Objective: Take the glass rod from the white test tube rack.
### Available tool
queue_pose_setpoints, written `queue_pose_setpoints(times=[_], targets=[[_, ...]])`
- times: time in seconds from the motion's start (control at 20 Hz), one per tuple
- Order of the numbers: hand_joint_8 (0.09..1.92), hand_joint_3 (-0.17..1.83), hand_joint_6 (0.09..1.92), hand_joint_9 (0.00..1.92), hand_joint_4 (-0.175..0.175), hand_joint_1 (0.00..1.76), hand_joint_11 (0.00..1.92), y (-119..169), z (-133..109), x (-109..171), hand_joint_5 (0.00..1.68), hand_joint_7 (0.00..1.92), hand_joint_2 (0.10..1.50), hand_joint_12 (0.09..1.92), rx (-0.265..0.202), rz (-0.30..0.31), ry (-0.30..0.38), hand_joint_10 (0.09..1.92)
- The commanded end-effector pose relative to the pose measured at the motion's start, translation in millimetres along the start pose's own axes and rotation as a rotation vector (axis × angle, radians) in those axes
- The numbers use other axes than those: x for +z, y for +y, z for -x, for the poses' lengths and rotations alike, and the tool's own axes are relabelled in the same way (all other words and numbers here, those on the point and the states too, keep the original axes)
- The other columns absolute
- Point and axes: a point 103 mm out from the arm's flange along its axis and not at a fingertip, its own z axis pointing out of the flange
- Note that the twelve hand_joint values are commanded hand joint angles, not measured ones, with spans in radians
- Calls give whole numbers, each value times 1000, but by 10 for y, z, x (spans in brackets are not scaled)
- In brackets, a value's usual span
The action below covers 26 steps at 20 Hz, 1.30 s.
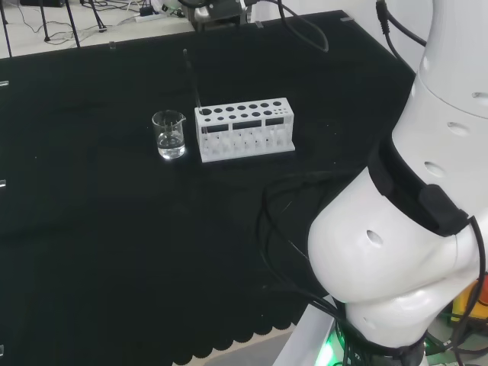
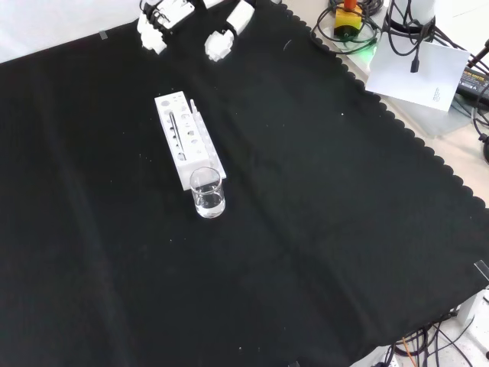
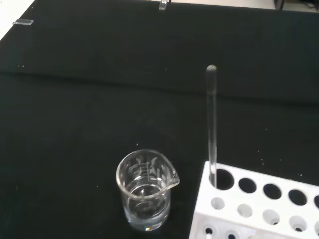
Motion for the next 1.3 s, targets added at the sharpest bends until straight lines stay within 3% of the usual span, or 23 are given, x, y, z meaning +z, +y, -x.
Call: queue_pose_setpoints(times=[0.05,0.55,1.3], targets=[[87,-175,87,0,-175,531,0,275,79,211,0,27,1310,816,-7,-48,-26,493],[87,-175,87,0,-175,522,0,446,148,212,0,25,1312,863,-9,-46,-17,526],[266,-175,87,0,-175,505,0,544,142,544,0,0,1319,917,-9,-88,-34,603]])
